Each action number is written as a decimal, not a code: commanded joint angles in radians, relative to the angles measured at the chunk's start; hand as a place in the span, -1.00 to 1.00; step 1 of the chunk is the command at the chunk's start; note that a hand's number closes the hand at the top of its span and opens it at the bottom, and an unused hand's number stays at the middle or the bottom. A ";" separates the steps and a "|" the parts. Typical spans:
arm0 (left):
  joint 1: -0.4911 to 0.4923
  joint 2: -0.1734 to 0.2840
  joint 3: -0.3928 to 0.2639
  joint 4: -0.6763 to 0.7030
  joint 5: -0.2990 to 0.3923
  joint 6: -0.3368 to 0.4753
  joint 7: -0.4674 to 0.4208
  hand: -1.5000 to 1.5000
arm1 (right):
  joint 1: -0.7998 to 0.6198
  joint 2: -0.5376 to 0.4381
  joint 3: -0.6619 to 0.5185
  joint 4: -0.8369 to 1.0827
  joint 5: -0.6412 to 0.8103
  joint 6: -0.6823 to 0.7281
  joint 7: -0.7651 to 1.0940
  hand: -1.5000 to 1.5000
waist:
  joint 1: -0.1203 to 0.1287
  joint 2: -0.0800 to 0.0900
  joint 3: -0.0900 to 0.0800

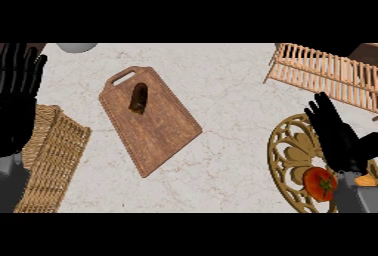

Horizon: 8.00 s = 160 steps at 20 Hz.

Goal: Pick the croissant from the placemat and place it in the tiered shelf

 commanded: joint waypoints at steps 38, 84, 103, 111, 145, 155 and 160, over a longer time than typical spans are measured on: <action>0.188 -0.119 -0.141 0.238 0.005 0.033 0.460 0.00 | 0.434 -0.651 -0.307 -0.037 0.191 0.317 -0.040 -1.00 | 0.005 0.017 -0.016; 0.182 -0.141 -0.079 0.262 -0.008 -0.020 0.479 0.00 | 0.283 -0.415 0.081 -0.090 0.687 -0.021 0.421 -1.00 | 0.017 0.020 -0.010; 0.188 -0.157 -0.080 0.270 -0.053 -0.017 0.469 0.00 | 0.188 -0.352 0.184 0.091 0.733 0.060 0.169 1.00 | 0.007 0.018 -0.010; 0.190 -0.176 -0.089 0.206 -0.050 -0.002 0.514 0.00 | 0.066 -0.222 0.275 -0.004 0.824 0.005 0.293 1.00 | 0.034 0.016 -0.012; 0.221 -0.202 -0.066 0.206 -0.079 -0.023 0.503 0.00 | -0.731 -0.399 -0.109 -0.191 0.895 0.189 0.927 1.00 | 0.016 0.016 -0.013; 0.167 -0.191 -0.049 0.242 -0.082 -0.051 0.510 0.00 | -0.826 -0.505 -0.173 0.074 0.826 0.275 0.741 1.00 | 0.026 0.027 -0.013; 0.205 -0.175 -0.039 0.185 -0.067 -0.067 0.535 0.00 | -0.815 -0.541 -0.169 0.186 0.841 0.303 0.633 1.00 | 0.044 0.023 -0.011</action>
